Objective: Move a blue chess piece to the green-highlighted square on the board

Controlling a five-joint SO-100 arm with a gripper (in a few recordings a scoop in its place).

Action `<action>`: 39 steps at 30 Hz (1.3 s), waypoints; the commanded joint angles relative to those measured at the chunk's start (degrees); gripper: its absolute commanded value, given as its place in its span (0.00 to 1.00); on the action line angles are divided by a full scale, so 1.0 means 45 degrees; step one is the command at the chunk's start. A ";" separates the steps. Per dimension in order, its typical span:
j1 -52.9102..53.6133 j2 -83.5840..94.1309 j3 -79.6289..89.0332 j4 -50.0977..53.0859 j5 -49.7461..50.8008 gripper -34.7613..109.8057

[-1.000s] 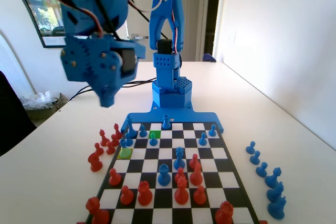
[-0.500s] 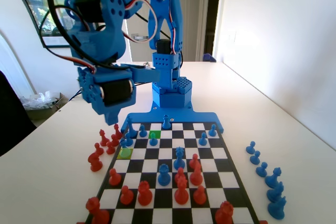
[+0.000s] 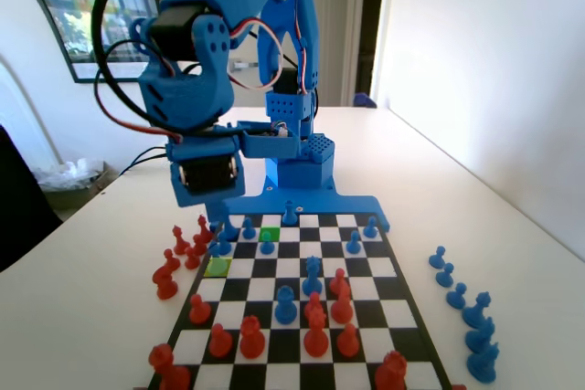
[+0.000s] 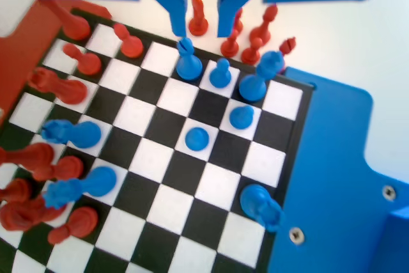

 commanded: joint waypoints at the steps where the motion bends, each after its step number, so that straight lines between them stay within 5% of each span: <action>1: -0.0078 -0.0039 -0.1016 0.0195 0.0059 0.29; 39: -0.0195 -0.2539 -0.3379 0.0176 0.1055 0.30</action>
